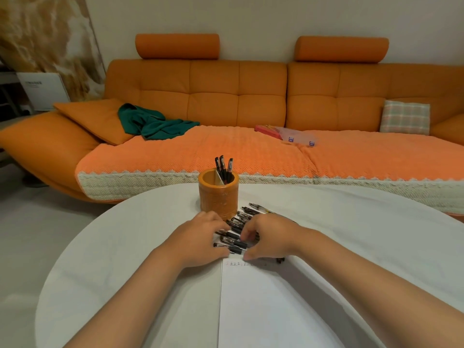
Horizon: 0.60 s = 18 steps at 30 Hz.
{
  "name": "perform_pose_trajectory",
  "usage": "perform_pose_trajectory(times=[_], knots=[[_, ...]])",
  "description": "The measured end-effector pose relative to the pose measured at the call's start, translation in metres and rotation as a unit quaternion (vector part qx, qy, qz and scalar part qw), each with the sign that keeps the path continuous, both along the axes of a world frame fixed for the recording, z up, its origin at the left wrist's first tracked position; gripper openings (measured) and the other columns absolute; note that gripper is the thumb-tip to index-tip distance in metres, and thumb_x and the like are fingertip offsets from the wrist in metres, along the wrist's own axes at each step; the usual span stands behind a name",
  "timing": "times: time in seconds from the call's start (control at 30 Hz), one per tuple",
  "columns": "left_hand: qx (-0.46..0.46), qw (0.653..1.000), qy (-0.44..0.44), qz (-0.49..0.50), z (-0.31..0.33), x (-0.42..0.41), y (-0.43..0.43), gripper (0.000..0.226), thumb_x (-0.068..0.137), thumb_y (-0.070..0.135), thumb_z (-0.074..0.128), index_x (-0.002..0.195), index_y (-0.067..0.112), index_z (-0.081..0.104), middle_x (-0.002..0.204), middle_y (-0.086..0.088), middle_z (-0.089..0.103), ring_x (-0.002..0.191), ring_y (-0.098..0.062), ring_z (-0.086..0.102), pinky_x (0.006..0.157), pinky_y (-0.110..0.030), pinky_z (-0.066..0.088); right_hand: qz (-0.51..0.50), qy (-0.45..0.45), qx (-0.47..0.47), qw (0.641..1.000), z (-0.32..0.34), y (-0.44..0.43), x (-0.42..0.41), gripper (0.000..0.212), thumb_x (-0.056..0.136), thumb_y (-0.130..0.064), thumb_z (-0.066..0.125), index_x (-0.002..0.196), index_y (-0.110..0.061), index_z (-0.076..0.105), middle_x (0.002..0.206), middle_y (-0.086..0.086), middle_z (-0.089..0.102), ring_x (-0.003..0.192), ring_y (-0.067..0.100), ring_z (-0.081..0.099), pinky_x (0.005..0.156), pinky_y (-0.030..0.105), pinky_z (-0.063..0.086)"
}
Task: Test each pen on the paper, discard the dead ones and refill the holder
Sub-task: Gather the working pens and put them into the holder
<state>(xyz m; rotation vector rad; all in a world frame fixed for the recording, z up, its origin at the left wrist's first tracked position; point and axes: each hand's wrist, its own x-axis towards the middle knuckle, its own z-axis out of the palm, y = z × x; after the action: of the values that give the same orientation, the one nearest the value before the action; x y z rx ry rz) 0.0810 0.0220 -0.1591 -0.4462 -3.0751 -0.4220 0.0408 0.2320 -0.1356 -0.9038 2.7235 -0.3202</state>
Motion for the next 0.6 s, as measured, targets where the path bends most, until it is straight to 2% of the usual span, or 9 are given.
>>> perform_pose_trajectory(times=[0.1,0.2,0.27,0.33,0.43,0.6], knots=[[-0.018,1.000,-0.018,-0.004,-0.003,0.003,-0.001,0.055,0.086,0.053,0.065,0.136,0.039,0.052,0.138,0.019,0.043,0.127,-0.006,0.041,0.100,-0.031,0.044,0.011,0.022,0.008,1.000,-0.007,0.000,0.002,0.031,0.078,-0.040,0.073,0.106,-0.031,0.064,0.097,-0.008,0.064,0.087,0.015,0.060,0.076,0.039,0.056],[-0.007,1.000,-0.017,-0.004,-0.004,0.004,0.000,0.045,0.088,0.044,0.066,0.131,0.039,0.054,0.131,0.019,0.047,0.120,-0.008,0.049,0.095,-0.031,0.047,-0.006,0.022,-0.004,1.000,-0.013,0.004,0.002,0.029,0.074,-0.029,0.070,0.098,-0.033,0.054,0.089,-0.007,0.064,0.082,0.017,0.060,0.071,0.042,0.056],[-0.005,1.000,-0.005,-0.005,-0.005,0.002,0.000,0.046,0.088,0.042,0.067,0.132,0.038,0.053,0.127,0.018,0.049,0.118,-0.006,0.048,0.093,-0.028,0.047,-0.009,0.027,-0.006,1.000,-0.015,0.006,0.003,0.029,0.073,-0.024,0.067,0.100,-0.029,0.056,0.086,-0.006,0.063,0.080,0.018,0.060,0.068,0.042,0.054],[-0.002,1.000,0.006,-0.006,-0.006,0.000,0.003,0.048,0.088,0.042,0.068,0.133,0.036,0.053,0.122,0.016,0.049,0.117,-0.007,0.045,0.093,-0.028,0.046,-0.004,0.039,0.004,0.999,-0.017,0.006,0.003,0.030,0.075,-0.025,0.065,0.104,-0.026,0.060,0.087,-0.006,0.060,0.081,0.018,0.057,0.068,0.039,0.052],[0.000,1.000,0.010,-0.005,-0.007,-0.002,0.006,0.041,0.088,0.040,0.068,0.128,0.035,0.058,0.117,0.015,0.045,0.114,-0.008,0.043,0.092,-0.028,0.046,0.006,0.056,0.023,0.998,-0.021,0.003,0.005,0.035,0.080,-0.030,0.061,0.114,-0.023,0.060,0.098,-0.004,0.055,0.090,0.019,0.055,0.074,0.036,0.052],[0.024,1.000,-0.016,-0.008,-0.010,-0.006,0.007,0.029,0.088,0.039,0.068,0.114,0.037,0.056,0.116,0.015,0.052,0.104,-0.008,0.051,0.089,-0.029,0.049,0.026,0.110,0.051,0.992,-0.029,0.000,0.007,0.036,0.085,-0.034,0.057,0.116,-0.017,0.056,0.106,0.004,0.056,0.097,0.024,0.055,0.080,0.040,0.052]])
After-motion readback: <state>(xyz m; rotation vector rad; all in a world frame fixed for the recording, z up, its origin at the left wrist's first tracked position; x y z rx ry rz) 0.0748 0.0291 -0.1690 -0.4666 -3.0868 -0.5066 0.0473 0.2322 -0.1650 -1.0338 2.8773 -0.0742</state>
